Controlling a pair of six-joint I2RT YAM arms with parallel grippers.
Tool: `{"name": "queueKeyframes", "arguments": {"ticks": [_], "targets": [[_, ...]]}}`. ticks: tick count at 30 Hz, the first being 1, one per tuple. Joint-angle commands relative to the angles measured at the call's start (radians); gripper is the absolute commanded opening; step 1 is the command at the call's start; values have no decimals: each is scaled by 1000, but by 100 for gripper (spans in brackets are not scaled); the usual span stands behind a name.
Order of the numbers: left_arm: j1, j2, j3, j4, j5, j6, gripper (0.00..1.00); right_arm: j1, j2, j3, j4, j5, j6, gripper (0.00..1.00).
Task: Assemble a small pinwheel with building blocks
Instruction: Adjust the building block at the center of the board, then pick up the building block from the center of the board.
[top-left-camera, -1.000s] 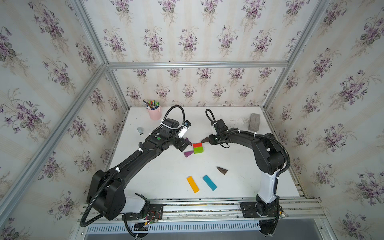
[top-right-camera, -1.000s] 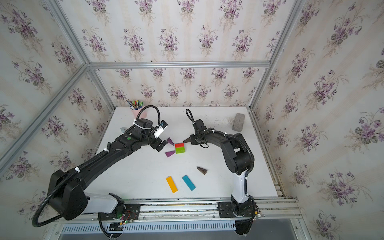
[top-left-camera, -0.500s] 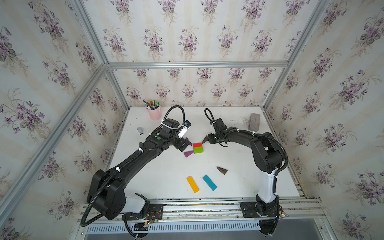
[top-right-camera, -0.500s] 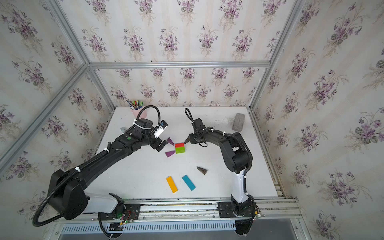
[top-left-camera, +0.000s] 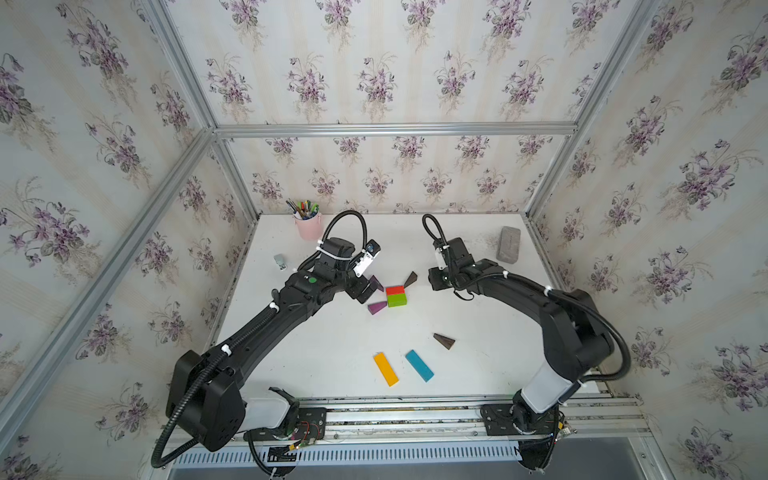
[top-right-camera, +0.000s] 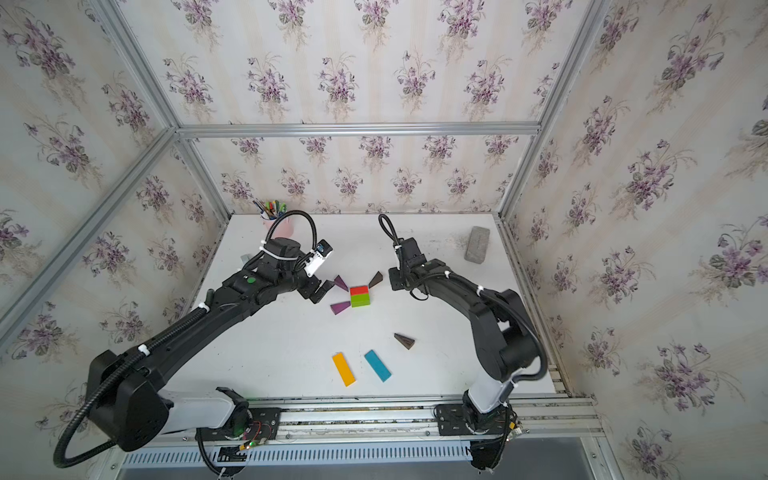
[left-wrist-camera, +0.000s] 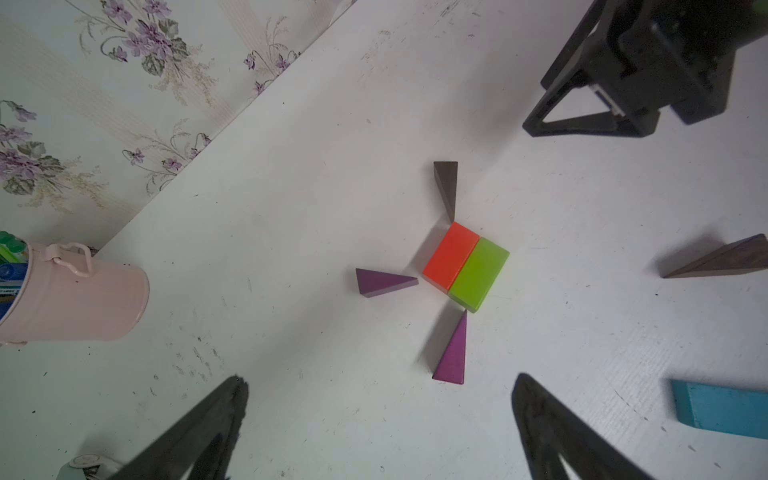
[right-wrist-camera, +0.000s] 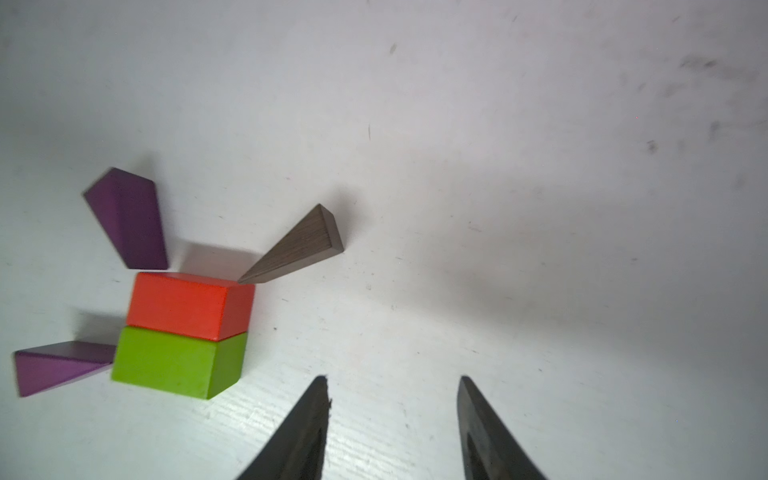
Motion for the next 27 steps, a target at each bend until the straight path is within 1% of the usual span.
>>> {"name": "queueKeyframes", "arguments": {"ticks": [1, 4, 8, 11, 12, 13, 16, 17, 19, 22, 24, 27], "targets": [[-7, -31, -24, 11, 74, 4, 100, 0, -106, -53, -70, 46, -89, 54], [-14, -53, -44, 1, 138, -9, 100, 1, -217, -137, -86, 14, -121, 57], [-25, -126, -79, -56, 221, -42, 100, 5, -314, -219, -113, -33, -50, 60], [-35, -198, -130, -91, 277, -61, 100, 33, -358, -251, -146, -18, -12, 63], [-38, -224, -147, -101, 303, -65, 100, 74, -368, -262, -156, -21, -10, 63], [-43, -247, -161, -111, 318, -68, 100, 82, -373, -272, -157, -28, -8, 63], [-51, -321, -197, -129, 349, -79, 100, 111, -369, -265, -158, -59, -42, 64], [-53, -343, -210, -129, 355, -76, 100, 118, -365, -263, -155, -57, -67, 64], [-57, -365, -216, -127, 347, -68, 100, 125, -361, -263, -138, -70, -171, 62], [-57, -374, -210, -129, 328, -58, 100, 128, -397, -281, -108, -43, -392, 62], [-56, -380, -212, -137, 326, -57, 100, 127, -444, -301, -150, -79, -537, 63], [-57, -403, -223, -146, 324, -50, 100, 119, -493, -327, -264, -151, -647, 62]]}}
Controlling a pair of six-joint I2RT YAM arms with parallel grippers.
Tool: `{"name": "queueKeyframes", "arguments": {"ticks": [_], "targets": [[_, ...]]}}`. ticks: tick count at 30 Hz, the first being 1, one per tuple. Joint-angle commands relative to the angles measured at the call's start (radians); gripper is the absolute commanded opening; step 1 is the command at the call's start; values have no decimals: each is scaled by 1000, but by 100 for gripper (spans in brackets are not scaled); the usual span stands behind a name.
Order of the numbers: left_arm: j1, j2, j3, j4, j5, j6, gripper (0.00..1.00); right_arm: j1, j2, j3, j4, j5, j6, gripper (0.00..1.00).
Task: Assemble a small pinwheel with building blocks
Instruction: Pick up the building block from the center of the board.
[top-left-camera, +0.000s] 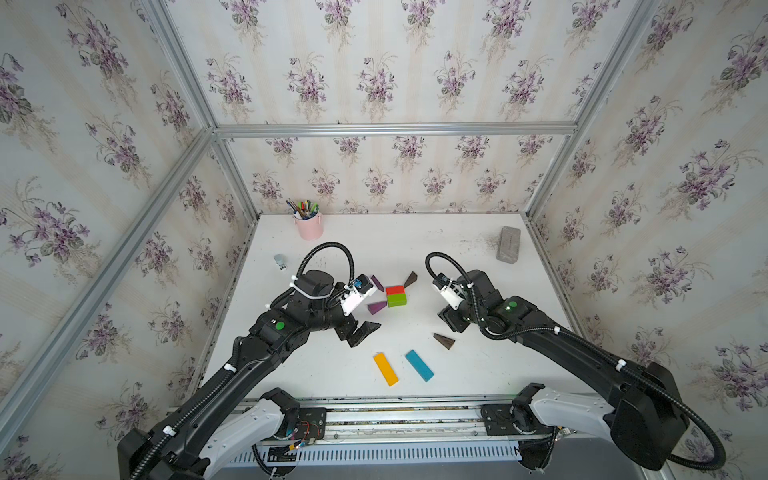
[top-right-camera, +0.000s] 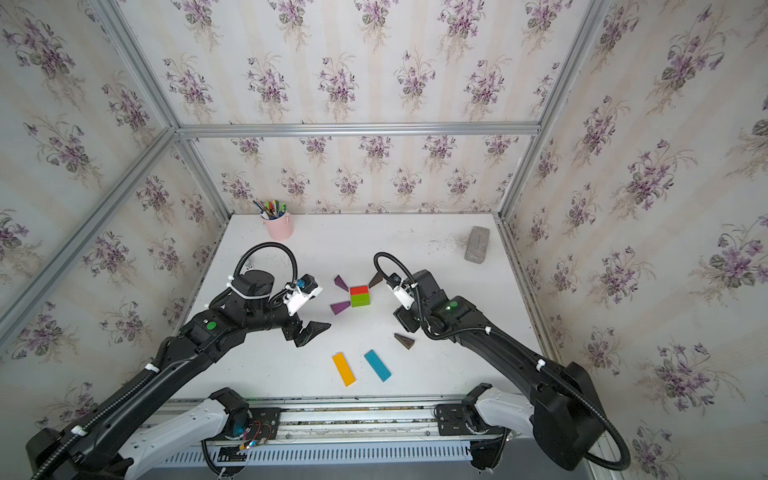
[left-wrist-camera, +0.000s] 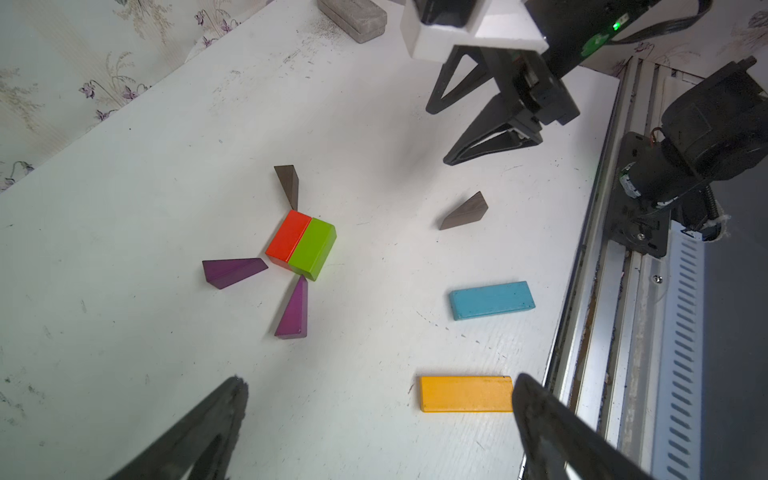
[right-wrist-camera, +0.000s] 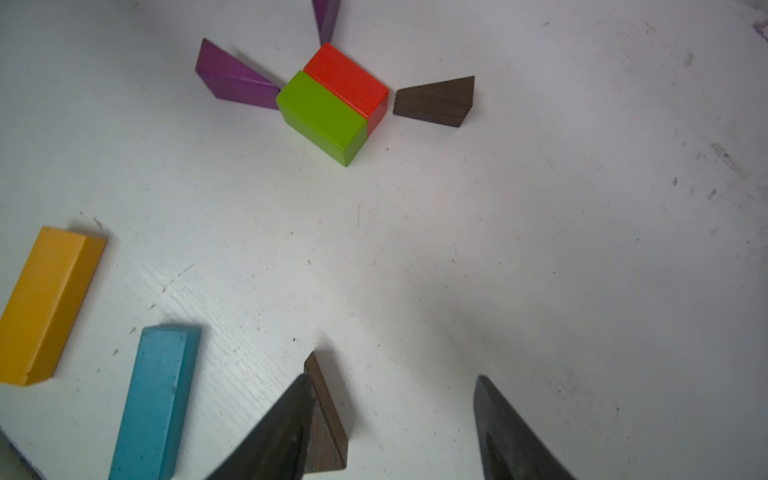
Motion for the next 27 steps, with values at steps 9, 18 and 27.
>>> {"name": "queueKeyframes", "arguments": {"ticks": [9, 18, 27], "targets": [[0, -15, -10, -30, 15, 54, 100, -9, -134, -110, -192, -142, -275, 58], [0, -40, -14, -29, -3, 55, 100, -8, -38, -121, -123, -145, -280, 53], [0, -43, -13, -28, 5, 57, 100, -6, 57, -115, -78, -152, -291, 52]]}}
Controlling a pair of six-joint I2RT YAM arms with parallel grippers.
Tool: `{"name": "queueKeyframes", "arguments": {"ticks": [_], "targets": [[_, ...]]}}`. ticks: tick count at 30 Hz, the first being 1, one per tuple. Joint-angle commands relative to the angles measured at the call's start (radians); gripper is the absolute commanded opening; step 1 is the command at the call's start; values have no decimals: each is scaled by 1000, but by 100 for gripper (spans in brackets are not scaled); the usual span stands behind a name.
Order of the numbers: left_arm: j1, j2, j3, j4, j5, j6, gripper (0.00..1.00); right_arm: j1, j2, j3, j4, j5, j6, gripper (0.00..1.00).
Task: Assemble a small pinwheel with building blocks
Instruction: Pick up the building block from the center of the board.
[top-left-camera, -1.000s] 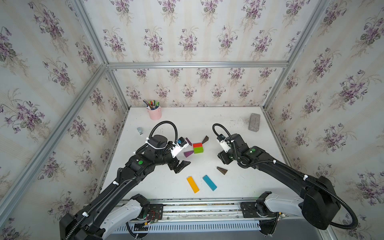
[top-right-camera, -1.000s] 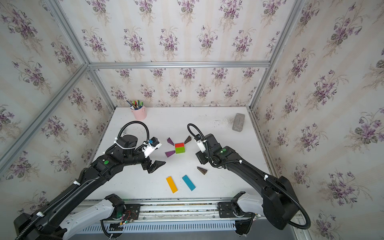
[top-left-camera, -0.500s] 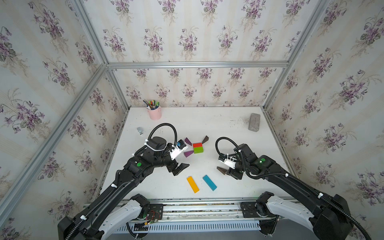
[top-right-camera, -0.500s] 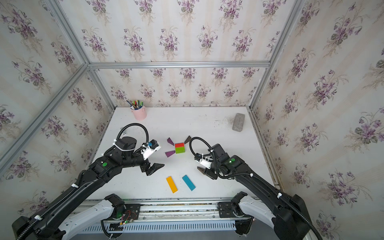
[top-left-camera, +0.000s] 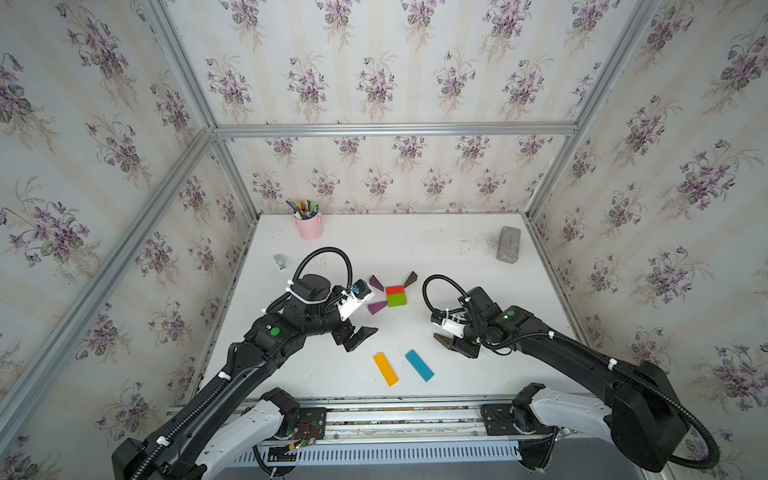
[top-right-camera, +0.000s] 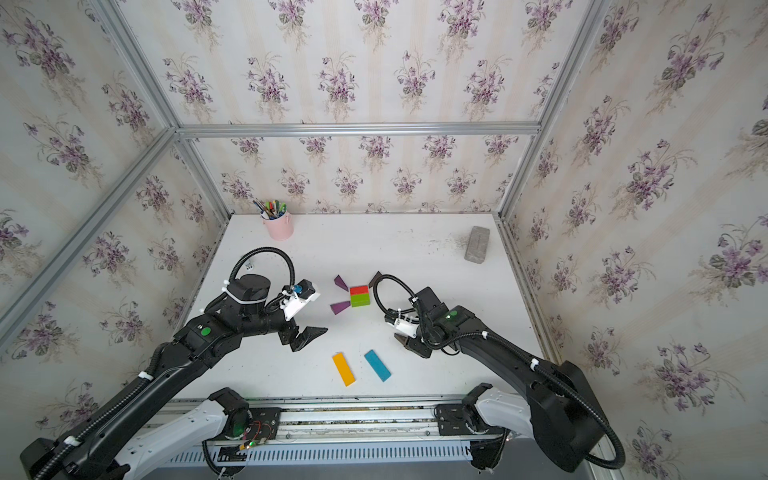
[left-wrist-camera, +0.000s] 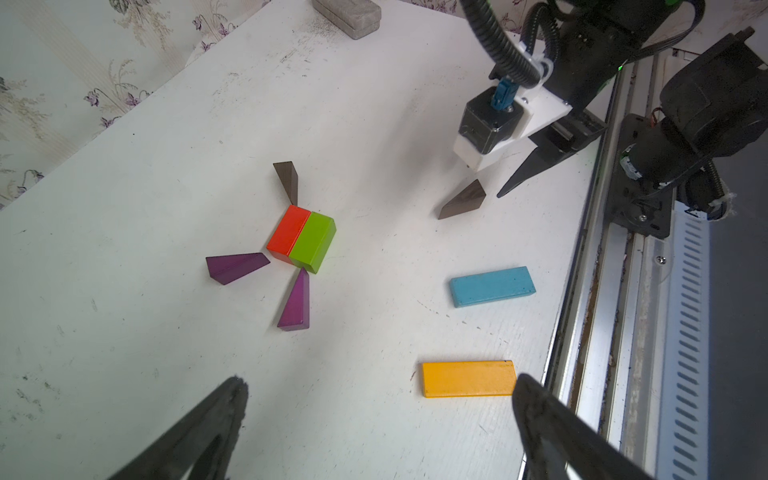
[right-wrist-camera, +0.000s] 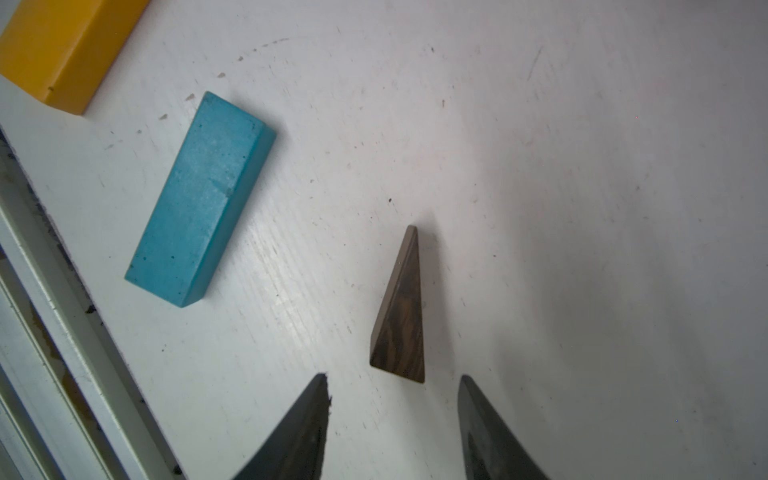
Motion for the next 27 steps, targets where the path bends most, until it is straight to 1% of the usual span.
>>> {"name": "queueKeyframes", "arguments": {"ticks": [1, 5, 12, 19, 27], "targets": [[1, -7, 3, -1, 16, 13, 100, 0, 37, 6, 37, -5, -26, 52], [1, -14, 2, -1, 36, 16, 100, 0, 86, 16, 47, -1, -29, 50], [1, -9, 4, -1, 42, 18, 100, 0, 101, 2, 68, 6, -27, 48], [1, -11, 4, -1, 39, 19, 100, -1, 136, 7, 74, 11, -31, 43], [2, -8, 5, -1, 44, 17, 100, 0, 139, 5, 67, 16, -35, 43]]}}
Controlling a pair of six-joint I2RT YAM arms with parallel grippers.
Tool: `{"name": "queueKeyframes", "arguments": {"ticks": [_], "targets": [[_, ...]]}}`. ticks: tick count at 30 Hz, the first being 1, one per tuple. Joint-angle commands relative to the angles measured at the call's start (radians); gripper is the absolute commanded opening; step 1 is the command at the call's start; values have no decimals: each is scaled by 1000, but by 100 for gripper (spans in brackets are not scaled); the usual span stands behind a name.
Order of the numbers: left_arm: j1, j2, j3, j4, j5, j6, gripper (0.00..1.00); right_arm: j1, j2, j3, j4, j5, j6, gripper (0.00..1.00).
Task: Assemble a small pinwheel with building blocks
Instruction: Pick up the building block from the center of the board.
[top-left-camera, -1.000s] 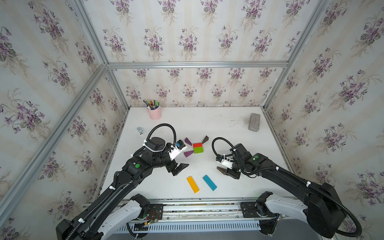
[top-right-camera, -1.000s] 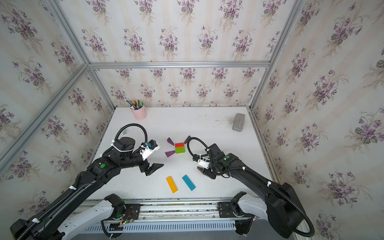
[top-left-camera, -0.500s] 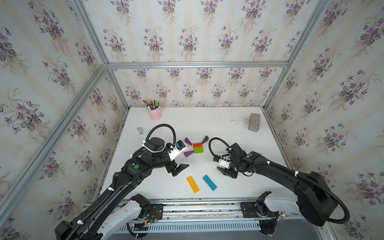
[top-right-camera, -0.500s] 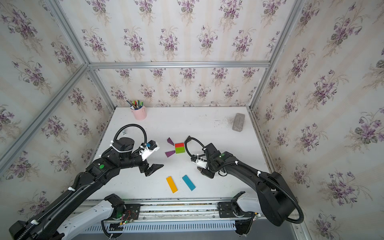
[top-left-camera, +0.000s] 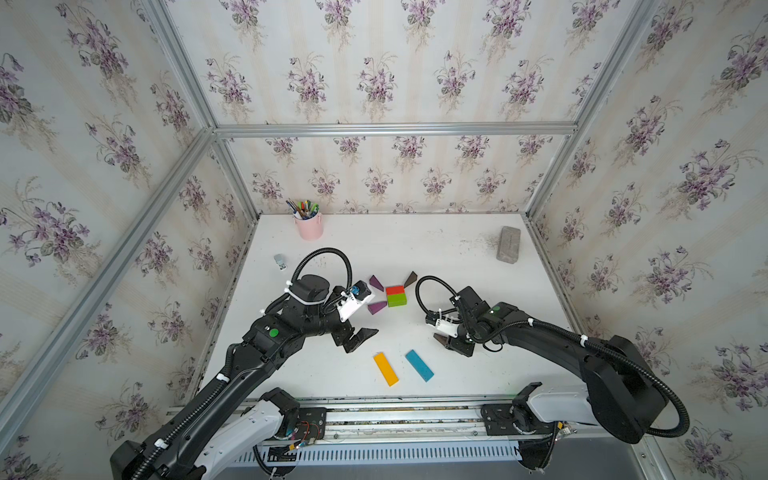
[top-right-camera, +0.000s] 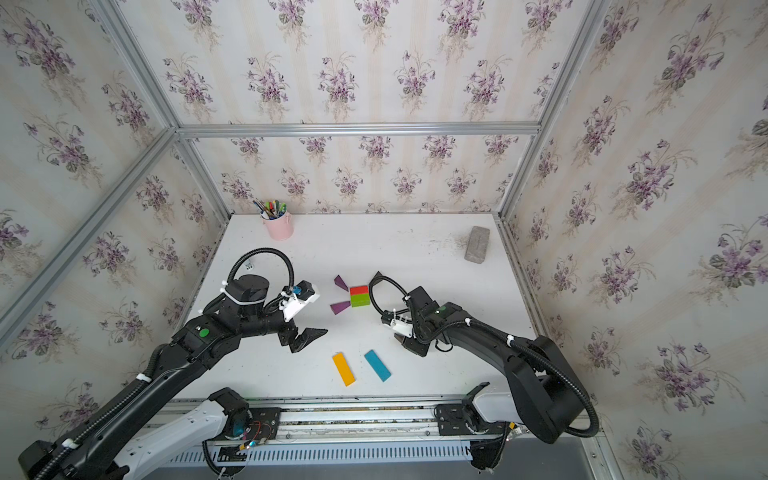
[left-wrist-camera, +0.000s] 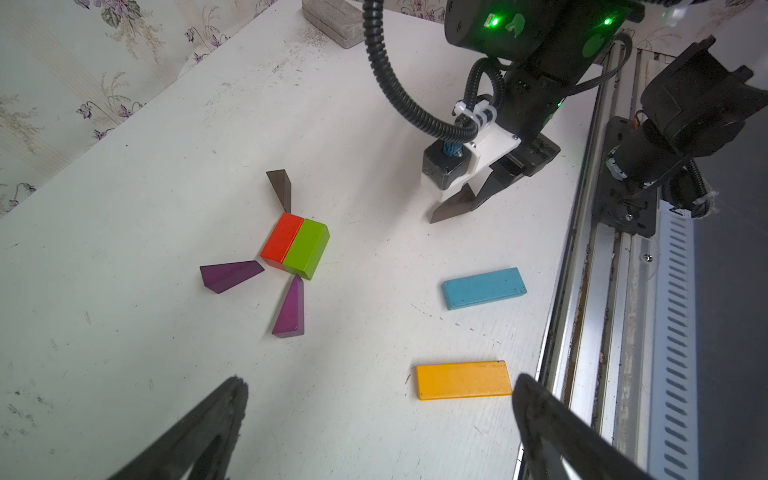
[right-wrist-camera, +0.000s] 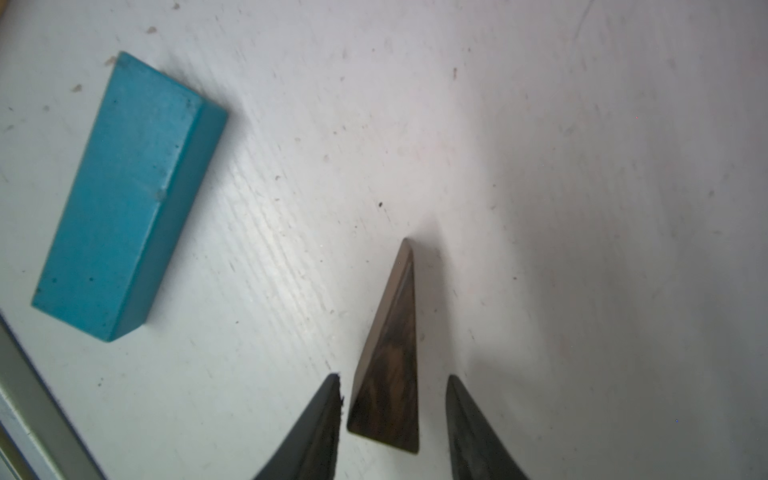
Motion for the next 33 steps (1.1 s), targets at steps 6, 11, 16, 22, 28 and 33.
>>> {"name": "queueKeyframes", "arguments": {"ticks": [6, 11, 16, 22, 28, 33], "targets": [[1, 3, 4, -1, 19, 7, 100, 1, 31, 8, -2, -3, -28, 38], [1, 4, 6, -1, 19, 5, 100, 4, 36, 11, -2, -1, -31, 34], [2, 4, 7, -1, 18, 5, 100, 5, 28, 12, 0, -5, -35, 31], [1, 1, 7, -1, 12, 4, 100, 5, 40, 23, -4, -27, -39, 26], [1, -2, 7, -1, 11, 4, 100, 5, 69, 32, 15, -40, -30, 21], [1, -1, 7, -1, 2, 4, 100, -12, 121, 67, 72, -56, -37, 21]]}}
